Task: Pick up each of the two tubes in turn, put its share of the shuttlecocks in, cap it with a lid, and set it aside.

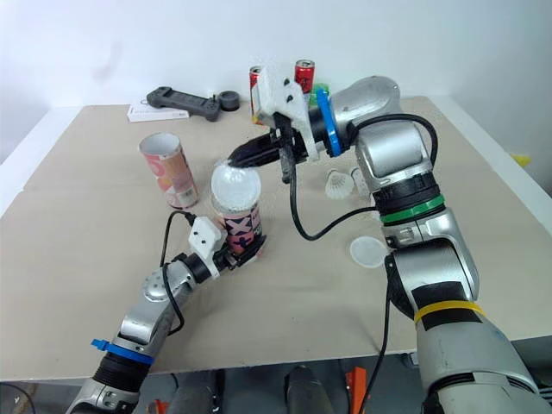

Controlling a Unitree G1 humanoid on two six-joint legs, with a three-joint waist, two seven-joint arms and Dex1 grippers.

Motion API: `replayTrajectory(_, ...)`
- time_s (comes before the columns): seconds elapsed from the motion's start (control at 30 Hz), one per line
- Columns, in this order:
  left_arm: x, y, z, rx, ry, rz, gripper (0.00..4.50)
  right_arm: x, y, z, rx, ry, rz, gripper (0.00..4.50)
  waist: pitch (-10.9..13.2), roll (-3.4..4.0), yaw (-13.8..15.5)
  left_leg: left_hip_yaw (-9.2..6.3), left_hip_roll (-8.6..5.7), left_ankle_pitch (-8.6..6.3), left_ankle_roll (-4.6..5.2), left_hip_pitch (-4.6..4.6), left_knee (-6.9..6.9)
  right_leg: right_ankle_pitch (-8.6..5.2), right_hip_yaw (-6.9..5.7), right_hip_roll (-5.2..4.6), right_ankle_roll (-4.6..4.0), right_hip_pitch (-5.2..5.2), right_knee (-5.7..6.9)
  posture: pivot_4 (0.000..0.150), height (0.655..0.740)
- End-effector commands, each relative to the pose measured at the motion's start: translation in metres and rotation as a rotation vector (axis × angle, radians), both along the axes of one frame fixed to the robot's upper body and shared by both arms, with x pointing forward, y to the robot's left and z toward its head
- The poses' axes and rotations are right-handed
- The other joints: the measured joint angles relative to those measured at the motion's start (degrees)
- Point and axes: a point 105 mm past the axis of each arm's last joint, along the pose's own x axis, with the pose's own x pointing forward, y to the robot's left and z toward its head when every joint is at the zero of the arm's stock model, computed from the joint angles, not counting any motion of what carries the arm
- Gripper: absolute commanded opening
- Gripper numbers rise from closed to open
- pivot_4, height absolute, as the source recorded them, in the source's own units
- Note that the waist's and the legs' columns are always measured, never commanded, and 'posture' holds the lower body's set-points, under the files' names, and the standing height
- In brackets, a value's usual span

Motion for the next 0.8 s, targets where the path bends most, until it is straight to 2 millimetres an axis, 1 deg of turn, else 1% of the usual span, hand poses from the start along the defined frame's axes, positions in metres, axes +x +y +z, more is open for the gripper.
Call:
replayTrajectory(0.03,0.0,0.002,-0.017,0.047,0.05,0.024,3.31,-0.002,0.008,0.009,-0.033,-0.072,0.032,0.07,0.0,0.0,-0.02,0.0,0.0,0.0,0.0,0.0,0.0,0.0,0.0,0.01,0.0,-0.01,0.0,0.15,0.74)
replayTrajectory(0.17,0.0,0.001,-0.017,0.049,0.047,0.025,3.31,0.001,0.011,0.005,-0.058,-0.083,0.039,0.07,0.0,0.0,0.02,-0.01,0.0,0.0,0.0,-0.01,-0.01,0.0,-0.01,0.0,-0.01,-0.01,0.0,0.15,0.74)
replayTrajectory(0.47,0.0,0.002,-0.018,0.053,0.045,0.028,3.31,0.003,0.014,0.001,-0.097,-0.113,0.054,0.07,0.0,0.0,0.01,-0.01,0.0,0.0,0.0,-0.01,-0.01,0.0,0.0,0.0,-0.01,-0.01,0.0,0.15,0.74)
replayTrajectory(0.8,-0.002,-0.002,-0.018,0.049,0.047,0.023,3.31,0.006,0.01,-0.006,-0.189,-0.17,0.054,0.07,0.0,0.0,0.02,-0.01,0.0,0.0,0.0,-0.01,-0.01,0.0,-0.01,0.0,-0.01,-0.01,0.0,0.15,0.74)
